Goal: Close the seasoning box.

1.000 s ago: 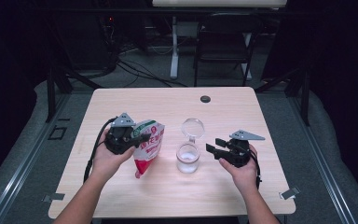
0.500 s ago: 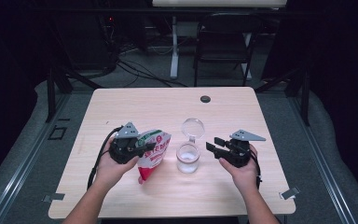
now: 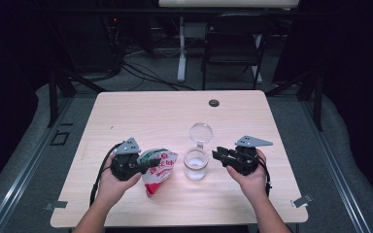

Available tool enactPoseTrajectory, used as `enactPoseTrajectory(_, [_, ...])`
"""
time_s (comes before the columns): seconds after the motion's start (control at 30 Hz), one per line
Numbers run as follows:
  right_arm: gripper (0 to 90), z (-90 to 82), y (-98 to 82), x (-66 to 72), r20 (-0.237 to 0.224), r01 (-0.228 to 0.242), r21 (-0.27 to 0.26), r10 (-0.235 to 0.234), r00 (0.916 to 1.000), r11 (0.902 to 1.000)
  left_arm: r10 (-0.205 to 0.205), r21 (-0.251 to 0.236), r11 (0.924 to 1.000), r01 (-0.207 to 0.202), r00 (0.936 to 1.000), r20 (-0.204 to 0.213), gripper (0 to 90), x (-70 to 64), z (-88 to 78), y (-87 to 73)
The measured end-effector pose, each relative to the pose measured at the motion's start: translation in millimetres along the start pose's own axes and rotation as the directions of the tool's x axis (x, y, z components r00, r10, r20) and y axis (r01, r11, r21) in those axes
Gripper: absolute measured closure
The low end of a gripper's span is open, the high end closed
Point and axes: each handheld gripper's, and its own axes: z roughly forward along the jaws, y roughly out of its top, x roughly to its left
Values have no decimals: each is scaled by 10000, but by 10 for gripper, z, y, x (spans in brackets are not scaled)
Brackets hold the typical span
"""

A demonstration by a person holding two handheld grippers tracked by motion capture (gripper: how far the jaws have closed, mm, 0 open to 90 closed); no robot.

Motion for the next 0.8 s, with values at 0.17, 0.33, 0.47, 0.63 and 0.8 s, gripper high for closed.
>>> enactPoseTrajectory(0.17, [779, -34, 122, 118, -474, 454, 100, -448, 9979, 9989, -67, -84, 9999, 67, 10000, -32, 898, -15, 16, -29])
enactPoseTrajectory(0.33, [793, -20, 329, 255, -920, 837, 62, -827, 9923, 9965, 34, -85, 10000, -35, 9999, -97, 898, -44, 25, -37])
enactPoseTrajectory(0.47, [795, 31, 473, 370, -1252, 1383, 321, -1333, 9831, 9899, 70, -102, 9999, -72, 9998, -163, 897, -72, 41, -36])
enactPoseTrajectory(0.63, [810, 133, 578, 509, -1803, 1875, 395, -1775, 9675, 9815, 126, -71, 9999, -127, 9998, -183, 897, -84, 46, -35])
enactPoseTrajectory(0.8, [804, 244, 593, 626, -2377, 2189, 543, -2003, 9505, 9742, 100, -61, 9999, -101, 9996, -253, 897, -95, 46, -37])
